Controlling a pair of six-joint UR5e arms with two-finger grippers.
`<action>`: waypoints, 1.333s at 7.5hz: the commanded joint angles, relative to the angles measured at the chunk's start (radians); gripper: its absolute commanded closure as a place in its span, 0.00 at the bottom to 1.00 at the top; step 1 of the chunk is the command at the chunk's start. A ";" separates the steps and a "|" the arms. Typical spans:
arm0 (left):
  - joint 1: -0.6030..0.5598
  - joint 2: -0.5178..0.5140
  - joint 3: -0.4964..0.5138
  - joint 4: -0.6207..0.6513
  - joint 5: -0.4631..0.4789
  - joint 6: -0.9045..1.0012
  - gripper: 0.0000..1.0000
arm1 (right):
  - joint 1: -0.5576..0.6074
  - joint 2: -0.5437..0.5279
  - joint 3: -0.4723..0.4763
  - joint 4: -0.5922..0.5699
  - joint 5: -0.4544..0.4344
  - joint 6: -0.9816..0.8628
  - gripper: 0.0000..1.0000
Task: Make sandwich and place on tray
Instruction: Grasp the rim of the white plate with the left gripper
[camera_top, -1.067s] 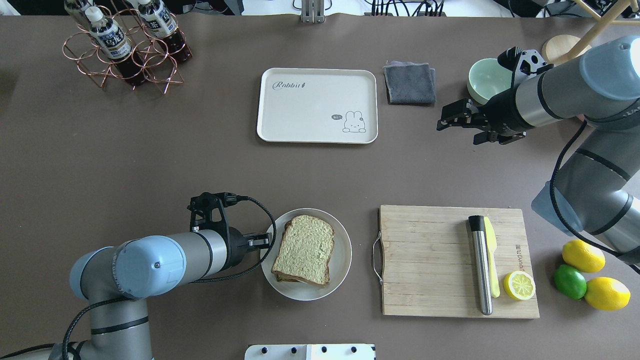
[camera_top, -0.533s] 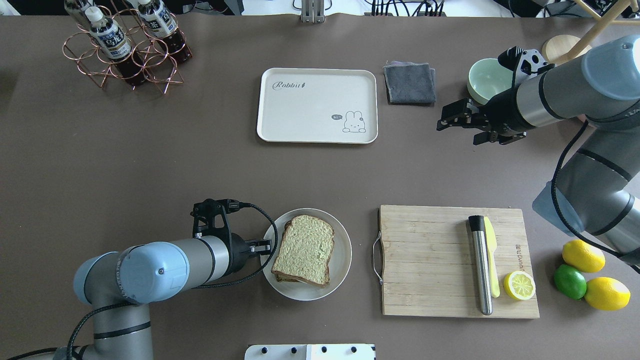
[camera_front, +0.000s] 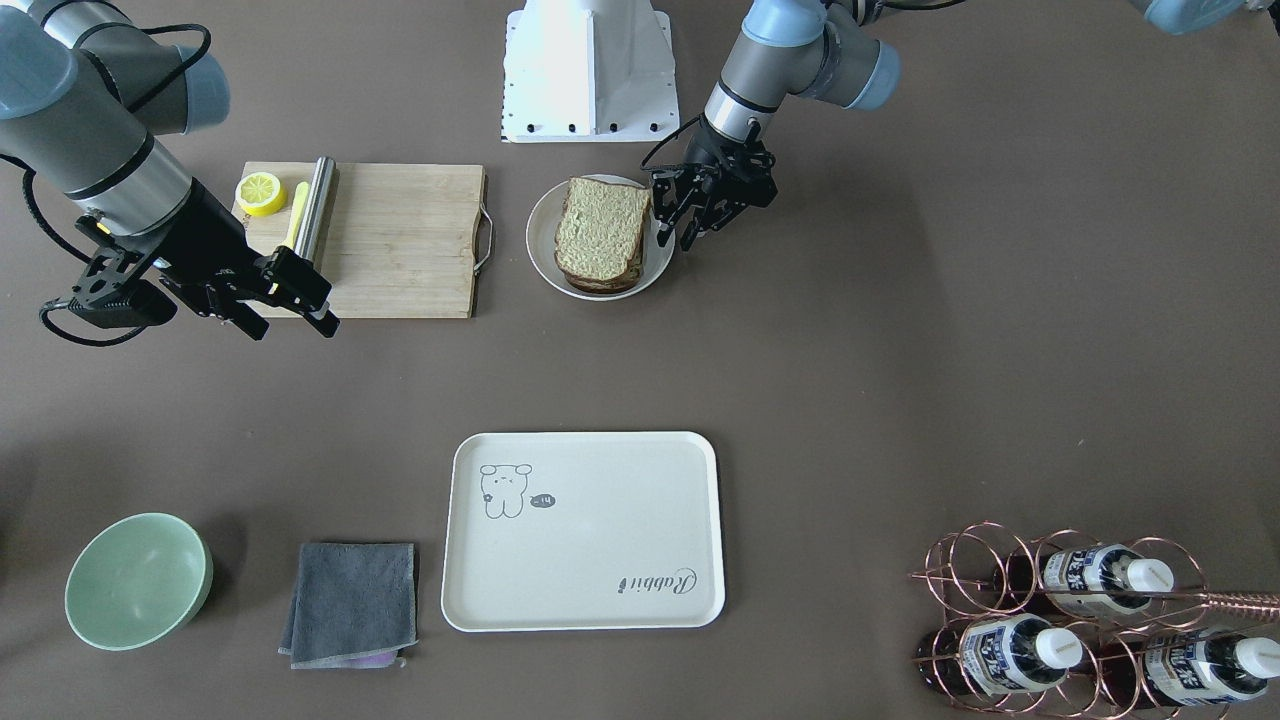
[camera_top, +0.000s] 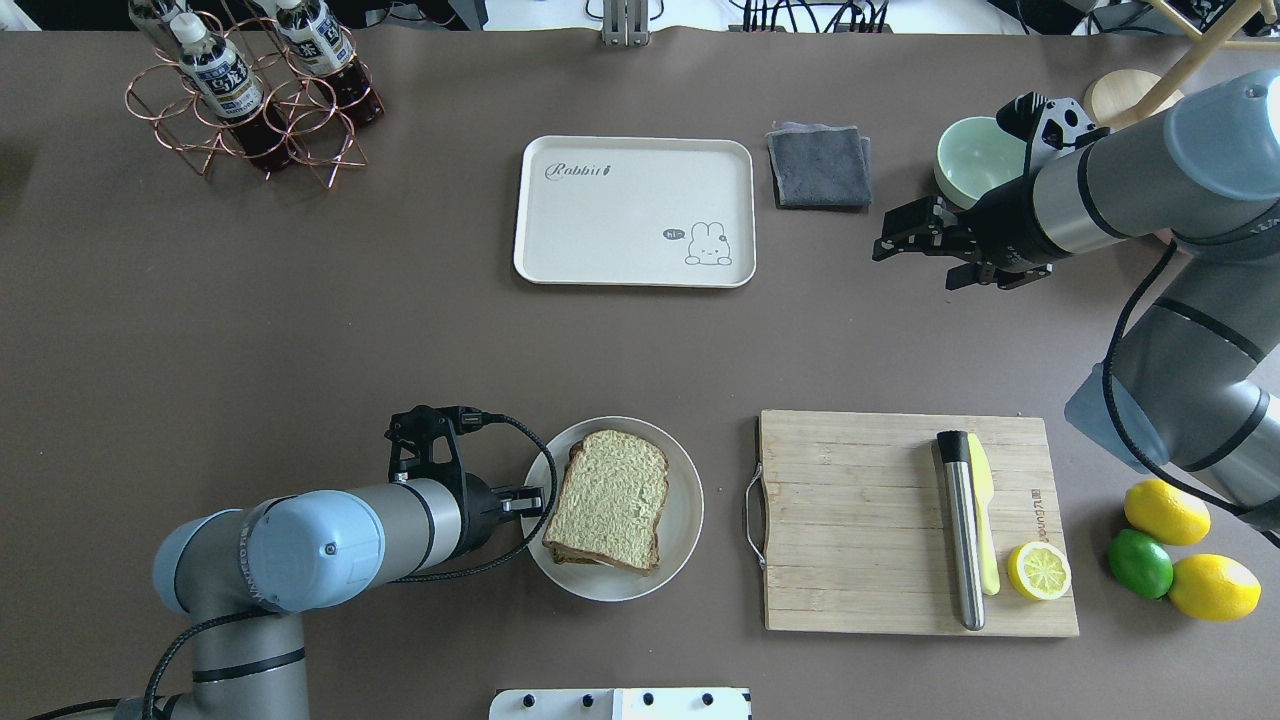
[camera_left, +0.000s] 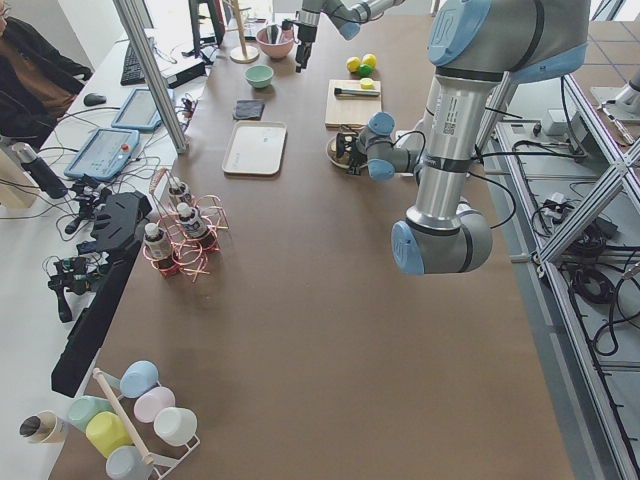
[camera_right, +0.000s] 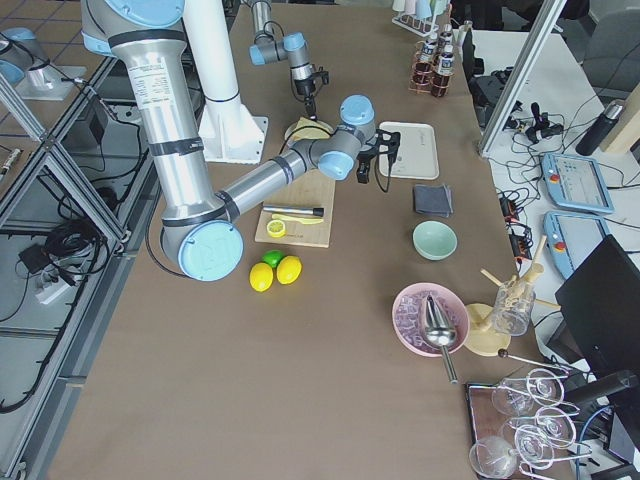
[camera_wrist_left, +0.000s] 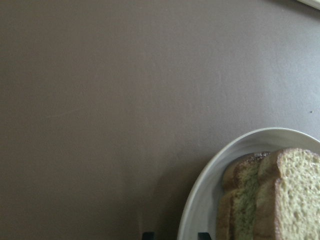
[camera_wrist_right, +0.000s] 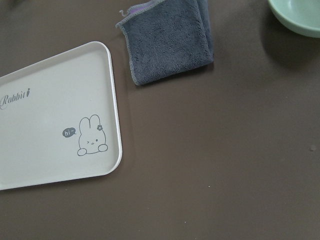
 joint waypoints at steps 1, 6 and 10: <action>0.019 -0.009 0.013 -0.005 0.029 0.000 0.59 | -0.001 0.003 0.000 0.000 -0.001 0.003 0.01; 0.028 -0.021 0.013 -0.003 0.040 0.003 1.00 | 0.002 0.005 0.000 0.000 -0.001 0.005 0.01; 0.016 -0.038 -0.015 -0.005 0.028 -0.002 1.00 | 0.004 0.003 0.002 0.000 -0.001 0.005 0.01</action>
